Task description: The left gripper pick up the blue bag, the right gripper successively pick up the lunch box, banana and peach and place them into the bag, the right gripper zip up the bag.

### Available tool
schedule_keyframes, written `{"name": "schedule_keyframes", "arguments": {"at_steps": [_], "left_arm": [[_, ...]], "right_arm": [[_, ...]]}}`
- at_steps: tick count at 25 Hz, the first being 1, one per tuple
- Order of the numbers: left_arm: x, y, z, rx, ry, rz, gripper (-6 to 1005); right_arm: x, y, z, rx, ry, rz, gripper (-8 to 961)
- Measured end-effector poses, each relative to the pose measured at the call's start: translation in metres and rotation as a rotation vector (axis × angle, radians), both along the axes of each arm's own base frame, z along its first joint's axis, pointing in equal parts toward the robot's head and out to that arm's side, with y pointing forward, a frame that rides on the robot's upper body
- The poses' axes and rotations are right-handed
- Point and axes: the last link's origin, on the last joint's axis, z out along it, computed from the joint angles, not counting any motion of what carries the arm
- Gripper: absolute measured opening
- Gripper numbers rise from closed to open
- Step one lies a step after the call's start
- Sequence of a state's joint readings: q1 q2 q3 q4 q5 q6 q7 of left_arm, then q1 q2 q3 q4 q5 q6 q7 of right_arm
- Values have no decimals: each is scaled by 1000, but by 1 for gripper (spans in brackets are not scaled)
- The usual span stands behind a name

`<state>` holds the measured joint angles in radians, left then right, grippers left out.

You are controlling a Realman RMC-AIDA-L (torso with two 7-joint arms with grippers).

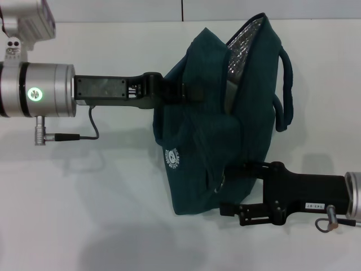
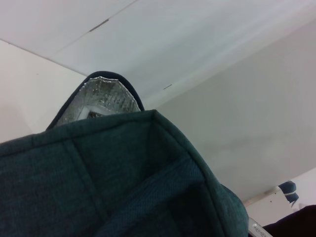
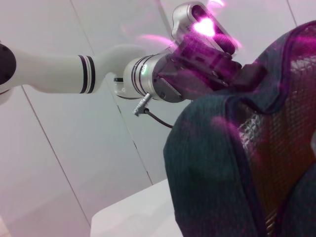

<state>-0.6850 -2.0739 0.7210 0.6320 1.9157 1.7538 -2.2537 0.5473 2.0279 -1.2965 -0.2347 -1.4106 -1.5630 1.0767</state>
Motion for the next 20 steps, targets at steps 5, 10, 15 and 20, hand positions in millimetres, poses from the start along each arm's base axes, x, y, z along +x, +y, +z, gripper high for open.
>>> {"name": "schedule_keyframes", "arguments": {"at_steps": [5,10,15,20], "left_arm": [[1,1,0,1,0,-4,32],[0,1,0,3,2,-4,32],[1,1,1,4,3,-6,32],[-1,1,2,6,5,-3,32]], "right_arm": [[-4,1,-2,-18,-10,26,869],[-4,0,-2,-22,-7,28,869],[-7,-2,-5,-45,-17,53,870],[-2,-4,-2,-21,-1,20,870]]}}
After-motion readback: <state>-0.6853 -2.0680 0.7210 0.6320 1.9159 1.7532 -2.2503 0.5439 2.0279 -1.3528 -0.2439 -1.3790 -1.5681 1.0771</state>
